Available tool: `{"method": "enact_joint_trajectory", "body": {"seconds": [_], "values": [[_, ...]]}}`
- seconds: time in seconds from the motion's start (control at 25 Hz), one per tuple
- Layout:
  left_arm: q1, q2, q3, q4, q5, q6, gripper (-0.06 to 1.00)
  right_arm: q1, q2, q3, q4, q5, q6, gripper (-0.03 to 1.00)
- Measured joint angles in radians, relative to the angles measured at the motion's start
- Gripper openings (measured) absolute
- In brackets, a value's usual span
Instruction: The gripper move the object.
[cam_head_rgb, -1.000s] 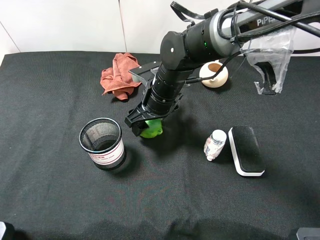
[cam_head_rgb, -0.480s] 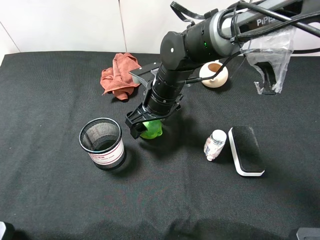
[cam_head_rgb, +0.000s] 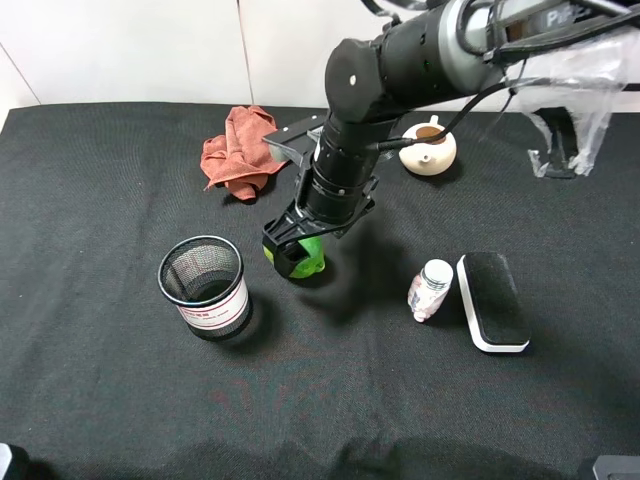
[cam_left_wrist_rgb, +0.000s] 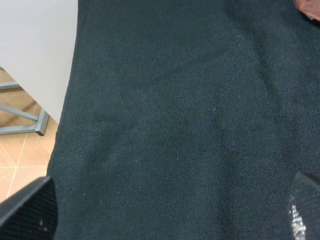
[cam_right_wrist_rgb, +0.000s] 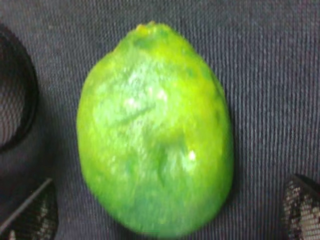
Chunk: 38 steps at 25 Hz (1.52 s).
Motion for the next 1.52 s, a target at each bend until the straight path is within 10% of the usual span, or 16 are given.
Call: {"method": "enact_joint_trajectory", "body": {"seconds": [1.52], "values": [[0.0, 0.0, 0.0, 0.0, 0.0, 0.0, 0.97, 0.0, -0.4, -0.001, -0.013, 0.404, 0.051, 0.67]]}}
